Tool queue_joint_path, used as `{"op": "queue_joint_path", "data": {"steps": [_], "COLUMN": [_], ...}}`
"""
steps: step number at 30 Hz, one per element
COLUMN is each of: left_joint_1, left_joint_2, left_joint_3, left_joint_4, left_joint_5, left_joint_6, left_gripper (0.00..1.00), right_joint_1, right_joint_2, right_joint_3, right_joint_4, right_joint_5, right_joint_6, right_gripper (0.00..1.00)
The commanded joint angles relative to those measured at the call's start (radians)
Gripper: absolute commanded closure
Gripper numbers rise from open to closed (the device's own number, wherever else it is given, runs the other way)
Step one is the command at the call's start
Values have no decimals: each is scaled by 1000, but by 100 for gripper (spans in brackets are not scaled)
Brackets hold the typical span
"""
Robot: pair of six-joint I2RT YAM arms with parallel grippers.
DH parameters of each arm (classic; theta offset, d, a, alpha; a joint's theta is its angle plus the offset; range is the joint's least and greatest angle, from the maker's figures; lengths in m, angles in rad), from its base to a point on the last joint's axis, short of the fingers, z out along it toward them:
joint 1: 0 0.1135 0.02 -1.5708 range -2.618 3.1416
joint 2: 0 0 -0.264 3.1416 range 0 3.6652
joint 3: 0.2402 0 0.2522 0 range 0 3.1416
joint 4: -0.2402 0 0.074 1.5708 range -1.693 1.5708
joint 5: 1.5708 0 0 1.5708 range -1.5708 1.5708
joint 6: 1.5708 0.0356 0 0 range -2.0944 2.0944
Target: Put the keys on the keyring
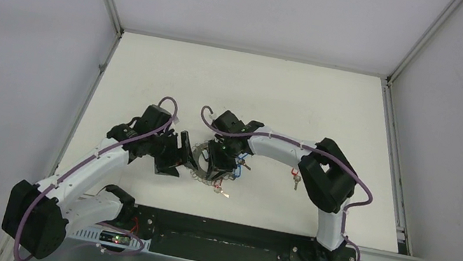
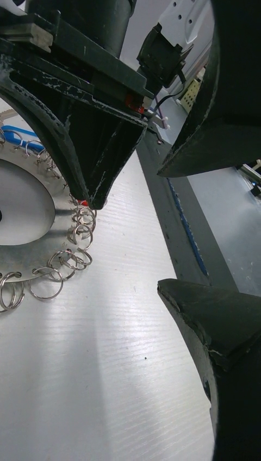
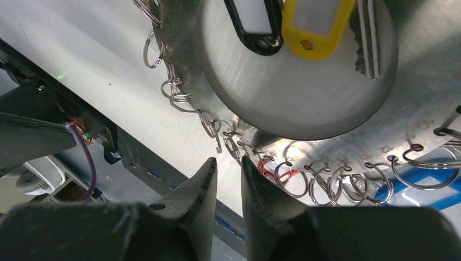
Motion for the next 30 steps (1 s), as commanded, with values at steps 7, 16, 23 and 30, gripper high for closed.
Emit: {"op": "queue_joint_path", "data": {"steps": [7,16,23,30], "left_joint_1": [10,10,10,10], "left_joint_2": [-22,-1,-10,-23], "left_joint_3": [102,259,277,254], "left_joint_4": [-157,-331,-377,-373], "left_joint_5": [-99,-242,-317,-332], "left_joint_6": [80,198,262,293], "left_gripper": [30,30,29,28], "right_joint_1": [5,5,11,15], "right_joint_2": [13,32,79,137], "right_joint_3": [73,95,159,233], "right_joint_4": [-1,-10,-9,-3], "right_joint_5": [12,8,-10,-44], "right_joint_6": [8,9,9,30], "right_gripper": [75,73,73,73]}}
